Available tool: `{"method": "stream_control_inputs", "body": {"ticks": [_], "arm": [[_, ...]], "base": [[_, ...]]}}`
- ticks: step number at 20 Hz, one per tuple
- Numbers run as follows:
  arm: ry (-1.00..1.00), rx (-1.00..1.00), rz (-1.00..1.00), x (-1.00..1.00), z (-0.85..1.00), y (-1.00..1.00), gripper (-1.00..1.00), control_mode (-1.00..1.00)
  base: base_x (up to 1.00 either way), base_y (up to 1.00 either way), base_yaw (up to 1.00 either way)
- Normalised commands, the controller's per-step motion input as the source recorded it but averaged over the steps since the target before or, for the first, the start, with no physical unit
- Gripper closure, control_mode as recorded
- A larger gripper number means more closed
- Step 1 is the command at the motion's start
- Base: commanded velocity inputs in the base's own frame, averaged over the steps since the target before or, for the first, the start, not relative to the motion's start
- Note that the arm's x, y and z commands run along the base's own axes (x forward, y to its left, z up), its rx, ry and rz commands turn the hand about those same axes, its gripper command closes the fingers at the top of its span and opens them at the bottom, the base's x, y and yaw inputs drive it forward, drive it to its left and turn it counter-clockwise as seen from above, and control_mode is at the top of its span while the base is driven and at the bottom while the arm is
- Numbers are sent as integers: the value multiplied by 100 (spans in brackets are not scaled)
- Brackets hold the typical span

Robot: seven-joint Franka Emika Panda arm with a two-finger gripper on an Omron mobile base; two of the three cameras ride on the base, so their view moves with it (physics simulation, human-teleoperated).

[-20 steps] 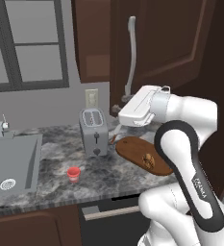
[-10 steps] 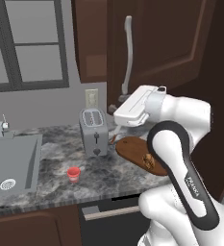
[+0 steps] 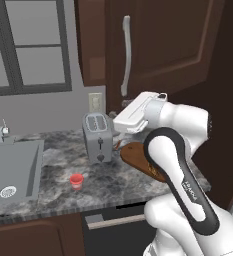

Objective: Pick the bread, place it on the cutting board, pick the jam, place it on the counter, and close the cabinet.

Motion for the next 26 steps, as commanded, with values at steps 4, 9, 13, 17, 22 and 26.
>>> {"method": "stream_control_inputs", "body": {"ticks": [4, 9, 13, 17, 22, 26], "arm": [[0, 0, -3, 63, -20, 0, -100, -100], [0, 0, -5, 71, -4, 0, -100, -100], [0, 0, -6, 75, 0, 0, -100, -100], [0, 0, -6, 74, 0, 0, -100, -100], [0, 0, -6, 68, 0, 0, -100, -100], [0, 0, -5, 59, 0, 0, -100, -100]], "base": [[0, 0, 0], [0, 0, 0], [0, 0, 0], [0, 0, 0], [0, 0, 0], [0, 0, 0]]}}
